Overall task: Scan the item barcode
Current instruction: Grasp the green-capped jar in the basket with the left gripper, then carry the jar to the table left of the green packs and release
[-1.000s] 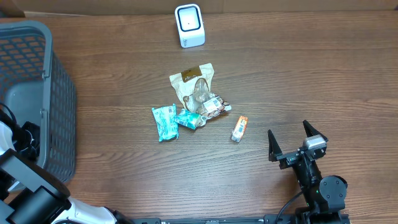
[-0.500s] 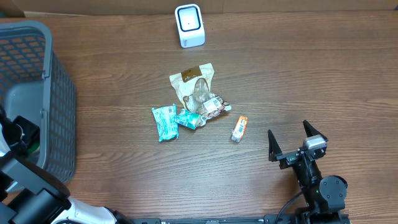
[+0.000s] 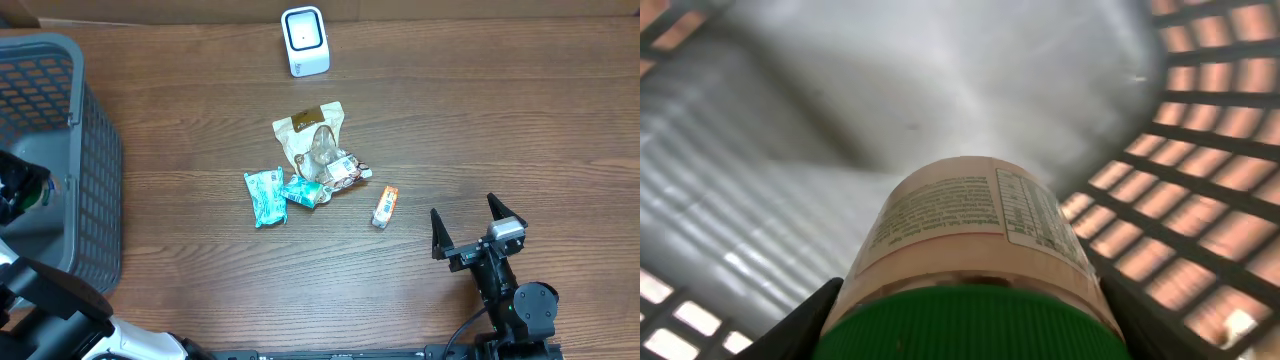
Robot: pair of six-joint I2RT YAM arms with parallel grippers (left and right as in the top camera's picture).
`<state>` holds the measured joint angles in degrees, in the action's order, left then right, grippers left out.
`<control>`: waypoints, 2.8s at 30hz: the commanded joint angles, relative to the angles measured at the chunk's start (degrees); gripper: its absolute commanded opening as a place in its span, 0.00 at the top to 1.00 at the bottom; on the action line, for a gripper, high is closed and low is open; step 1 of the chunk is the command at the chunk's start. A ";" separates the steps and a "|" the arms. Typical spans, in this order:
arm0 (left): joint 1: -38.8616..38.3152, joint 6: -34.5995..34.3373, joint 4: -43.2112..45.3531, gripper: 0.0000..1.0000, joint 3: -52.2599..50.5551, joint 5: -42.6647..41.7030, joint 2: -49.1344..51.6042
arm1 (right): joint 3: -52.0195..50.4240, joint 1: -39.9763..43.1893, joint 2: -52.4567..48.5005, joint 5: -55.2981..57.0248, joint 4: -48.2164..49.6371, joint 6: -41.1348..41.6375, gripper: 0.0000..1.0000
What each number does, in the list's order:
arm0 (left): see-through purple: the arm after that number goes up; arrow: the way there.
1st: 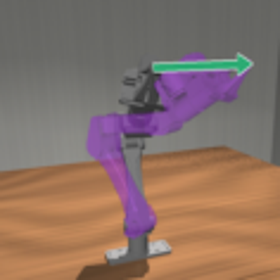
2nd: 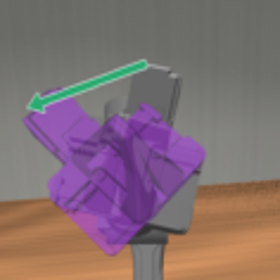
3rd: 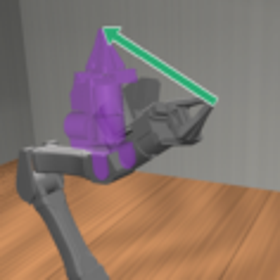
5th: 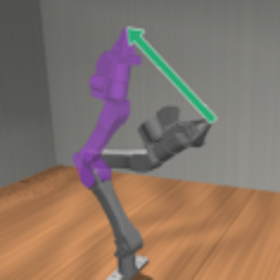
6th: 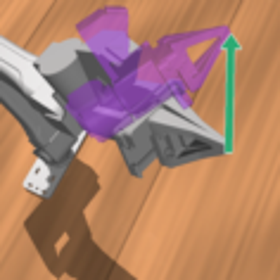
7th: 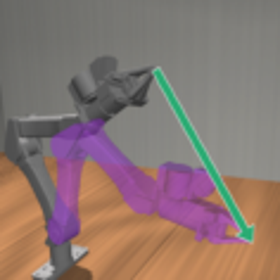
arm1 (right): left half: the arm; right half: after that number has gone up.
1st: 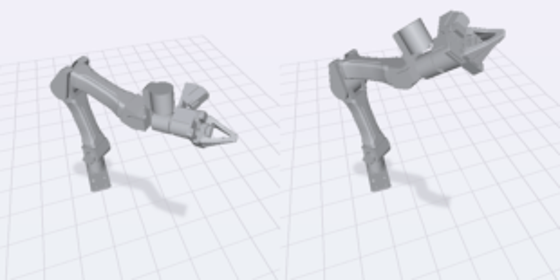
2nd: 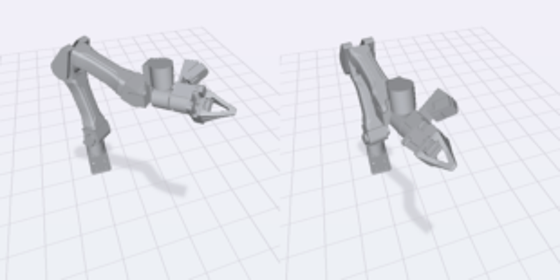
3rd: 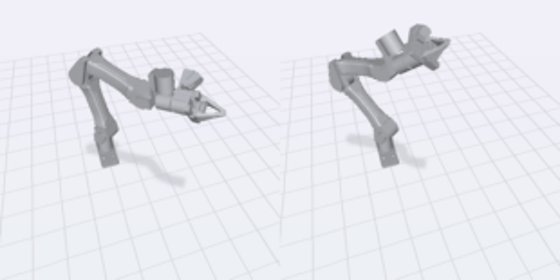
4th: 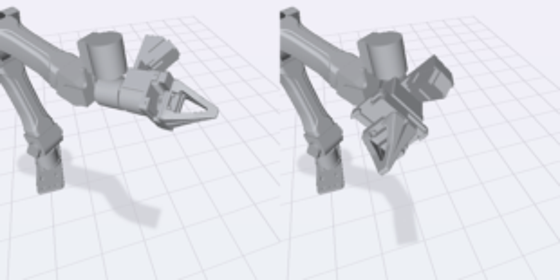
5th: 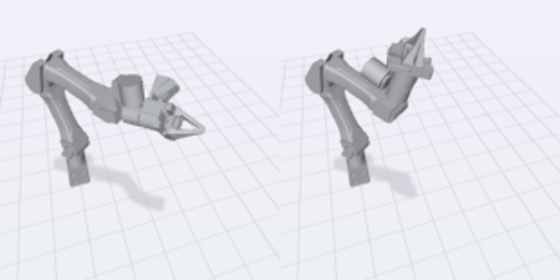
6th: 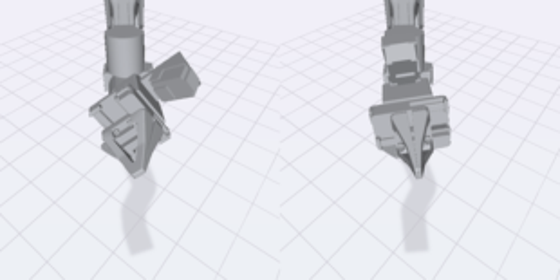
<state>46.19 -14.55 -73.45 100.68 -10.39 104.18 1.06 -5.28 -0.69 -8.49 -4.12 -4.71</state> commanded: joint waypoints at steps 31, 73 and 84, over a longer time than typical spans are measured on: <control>-24.22 3.04 -4.22 0.60 12.09 -12.90 -31.43 | -0.61 0.15 0.52 0.79 0.17 0.26 0.00; -57.13 -11.87 15.61 0.59 -32.17 14.19 -6.34 | -0.61 0.15 0.52 0.79 0.17 0.26 0.00; -57.16 -11.85 18.05 0.53 -32.17 10.86 -2.29 | -0.61 0.15 0.52 0.79 0.17 0.26 0.00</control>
<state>-10.52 -25.41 -56.25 68.58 2.33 101.49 1.06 -5.28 -0.69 -8.51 -4.14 -4.67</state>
